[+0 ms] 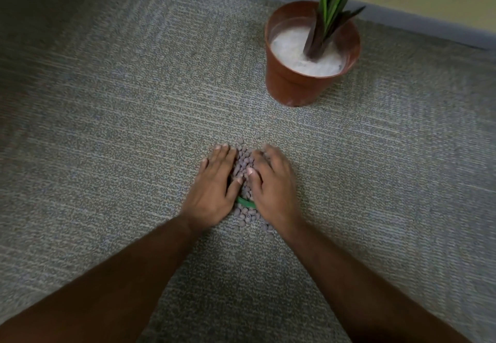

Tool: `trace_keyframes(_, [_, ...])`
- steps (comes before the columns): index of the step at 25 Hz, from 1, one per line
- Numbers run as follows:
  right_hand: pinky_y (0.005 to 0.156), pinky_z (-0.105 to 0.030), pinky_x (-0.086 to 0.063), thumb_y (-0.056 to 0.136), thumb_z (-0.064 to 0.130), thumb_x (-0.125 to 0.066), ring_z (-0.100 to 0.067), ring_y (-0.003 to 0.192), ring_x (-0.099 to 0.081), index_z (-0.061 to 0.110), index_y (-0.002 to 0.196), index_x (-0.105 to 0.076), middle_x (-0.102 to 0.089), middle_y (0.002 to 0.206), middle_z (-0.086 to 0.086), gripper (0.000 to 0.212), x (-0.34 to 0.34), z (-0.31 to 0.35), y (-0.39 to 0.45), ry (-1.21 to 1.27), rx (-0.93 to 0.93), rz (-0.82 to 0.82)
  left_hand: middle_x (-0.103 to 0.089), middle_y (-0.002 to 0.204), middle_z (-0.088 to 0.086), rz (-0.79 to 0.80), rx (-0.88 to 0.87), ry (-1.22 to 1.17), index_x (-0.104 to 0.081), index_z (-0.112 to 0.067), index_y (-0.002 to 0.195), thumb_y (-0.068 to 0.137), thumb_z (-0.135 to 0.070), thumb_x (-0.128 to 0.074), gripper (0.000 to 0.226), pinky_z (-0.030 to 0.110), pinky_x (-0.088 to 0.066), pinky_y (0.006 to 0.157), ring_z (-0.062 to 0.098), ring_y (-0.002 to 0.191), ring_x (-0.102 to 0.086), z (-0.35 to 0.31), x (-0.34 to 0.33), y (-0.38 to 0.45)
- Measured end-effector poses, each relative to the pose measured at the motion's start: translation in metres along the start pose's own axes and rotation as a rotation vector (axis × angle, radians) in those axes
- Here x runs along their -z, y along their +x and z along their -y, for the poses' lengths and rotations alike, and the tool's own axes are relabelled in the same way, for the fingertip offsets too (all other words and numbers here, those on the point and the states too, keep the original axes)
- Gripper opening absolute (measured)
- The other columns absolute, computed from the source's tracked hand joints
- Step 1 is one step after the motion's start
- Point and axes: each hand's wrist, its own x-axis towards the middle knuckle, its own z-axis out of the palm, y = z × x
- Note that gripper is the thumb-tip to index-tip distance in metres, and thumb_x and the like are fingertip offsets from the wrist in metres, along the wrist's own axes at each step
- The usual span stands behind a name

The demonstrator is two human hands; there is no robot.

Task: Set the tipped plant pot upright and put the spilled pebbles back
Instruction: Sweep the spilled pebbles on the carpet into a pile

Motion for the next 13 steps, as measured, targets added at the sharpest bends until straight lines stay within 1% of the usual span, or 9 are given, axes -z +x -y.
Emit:
trace_keyframes(2, [0.123, -0.046, -0.023, 0.103, 0.05, -0.043, -0.028, 0.152, -0.021, 0.02, 0.152, -0.043, -0.028, 0.162, -0.01, 0.058, 0.0, 0.001, -0.012, 0.002, -0.127, -0.007, 0.003, 0.171, -0.002, -0.008, -0.001, 0.008, -0.004, -0.024, 0.164, 0.107, -0.049, -0.033, 0.069, 0.046, 0.002, 0.128, 0.012, 0.157, 0.008, 0.001, 0.001, 0.002])
trace_keyframes(4, [0.122, -0.046, -0.019, 0.102, 0.059, -0.039, -0.03, 0.155, -0.013, 0.023, 0.157, -0.035, -0.022, 0.165, -0.013, 0.066, -0.005, 0.003, -0.022, -0.037, -0.153, 0.045, 0.003, 0.171, 0.001, 0.015, -0.017, 0.058, -0.004, -0.022, 0.164, 0.106, -0.046, -0.035, 0.07, 0.047, 0.002, 0.128, 0.014, 0.158, 0.009, 0.003, -0.001, 0.005])
trace_keyframes(6, [0.124, -0.048, -0.02, 0.103, 0.053, -0.04, -0.03, 0.155, -0.01, 0.022, 0.158, -0.032, -0.022, 0.165, -0.014, 0.064, -0.011, 0.003, -0.023, -0.039, -0.125, 0.054, 0.002, 0.172, 0.003, 0.032, -0.062, 0.094, -0.005, -0.021, 0.164, 0.106, -0.039, -0.038, 0.07, 0.046, -0.001, 0.129, 0.015, 0.158, 0.009, 0.004, -0.006, 0.008])
trace_keyframes(8, [0.124, -0.047, -0.022, 0.105, 0.043, -0.044, -0.031, 0.155, -0.012, 0.019, 0.157, -0.034, -0.026, 0.163, -0.014, 0.058, -0.012, 0.002, -0.018, -0.02, -0.106, 0.044, -0.003, 0.172, 0.003, 0.024, -0.116, 0.093, -0.009, -0.021, 0.164, 0.106, -0.035, -0.041, 0.068, 0.044, -0.005, 0.129, 0.016, 0.158, 0.003, 0.006, -0.009, 0.012])
trace_keyframes(10, [0.123, -0.046, -0.026, 0.105, 0.033, -0.044, -0.03, 0.152, -0.02, 0.014, 0.154, -0.039, -0.034, 0.158, -0.013, 0.054, -0.012, 0.003, -0.015, -0.019, -0.051, 0.028, -0.015, 0.171, 0.006, -0.001, -0.178, 0.083, -0.019, -0.018, 0.163, 0.105, -0.028, -0.046, 0.065, 0.044, -0.015, 0.128, 0.02, 0.158, -0.011, 0.008, -0.012, 0.016])
trace_keyframes(13, [0.118, -0.045, -0.034, 0.103, 0.024, -0.044, -0.027, 0.141, -0.036, 0.007, 0.147, -0.046, -0.046, 0.146, -0.011, 0.047, -0.012, 0.005, -0.011, 0.001, 0.016, 0.008, -0.036, 0.162, 0.007, -0.062, -0.229, 0.082, -0.033, -0.013, 0.158, 0.103, -0.022, -0.049, 0.057, 0.045, -0.031, 0.122, 0.022, 0.149, -0.032, 0.008, -0.017, 0.014])
